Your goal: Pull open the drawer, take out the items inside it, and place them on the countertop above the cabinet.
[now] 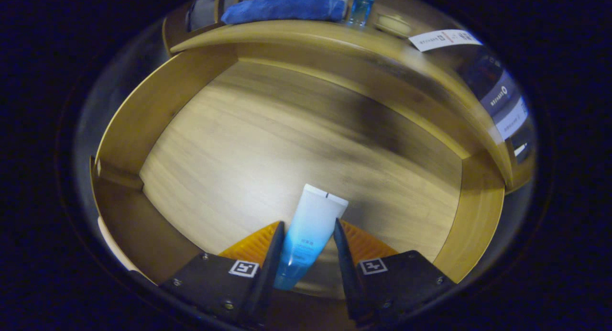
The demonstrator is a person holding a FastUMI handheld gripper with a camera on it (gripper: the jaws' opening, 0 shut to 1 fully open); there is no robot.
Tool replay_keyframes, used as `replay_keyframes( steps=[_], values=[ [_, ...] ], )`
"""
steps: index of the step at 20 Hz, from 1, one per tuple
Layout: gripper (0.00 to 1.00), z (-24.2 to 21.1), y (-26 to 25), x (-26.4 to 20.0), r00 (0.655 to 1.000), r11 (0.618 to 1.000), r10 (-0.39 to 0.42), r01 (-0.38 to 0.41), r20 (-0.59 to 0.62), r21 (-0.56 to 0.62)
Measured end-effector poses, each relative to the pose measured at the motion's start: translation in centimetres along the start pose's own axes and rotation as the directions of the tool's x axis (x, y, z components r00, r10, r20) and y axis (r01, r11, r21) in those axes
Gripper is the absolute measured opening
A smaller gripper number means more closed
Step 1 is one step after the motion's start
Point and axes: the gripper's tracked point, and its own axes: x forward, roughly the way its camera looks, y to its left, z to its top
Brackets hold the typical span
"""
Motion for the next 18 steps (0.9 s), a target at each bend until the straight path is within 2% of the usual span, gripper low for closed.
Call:
replay_keyframes(
  steps=[4, 6, 7, 11, 13, 15, 18],
  values=[
    [0.47, 0.5, 0.2, -0.5, 0.998, 0.999, -0.015, 0.017, 0.053, -0.029],
    [0.47, 1.5, 0.2, -1.2, 0.994, 1.0, -0.013, 0.012, 0.11, 0.01],
    [0.36, 1.5, 0.0, -2.4, 0.99, 0.999, -0.018, 0.012, 0.138, 0.045],
    [0.35, 3.7, -1.3, -4.1, 0.962, 0.996, -0.03, 0.007, 0.273, 0.086],
    [0.1, 5.2, -1.9, -7.4, 0.933, 0.988, -0.019, -0.037, 0.359, 0.149],
    [0.1, 5.6, -2.0, -8.0, 0.929, 0.99, -0.007, -0.046, 0.37, 0.133],
    [0.1, 5.3, -2.4, -8.7, 0.921, 0.999, -0.038, 0.02, 0.389, 0.05]
  ],
)
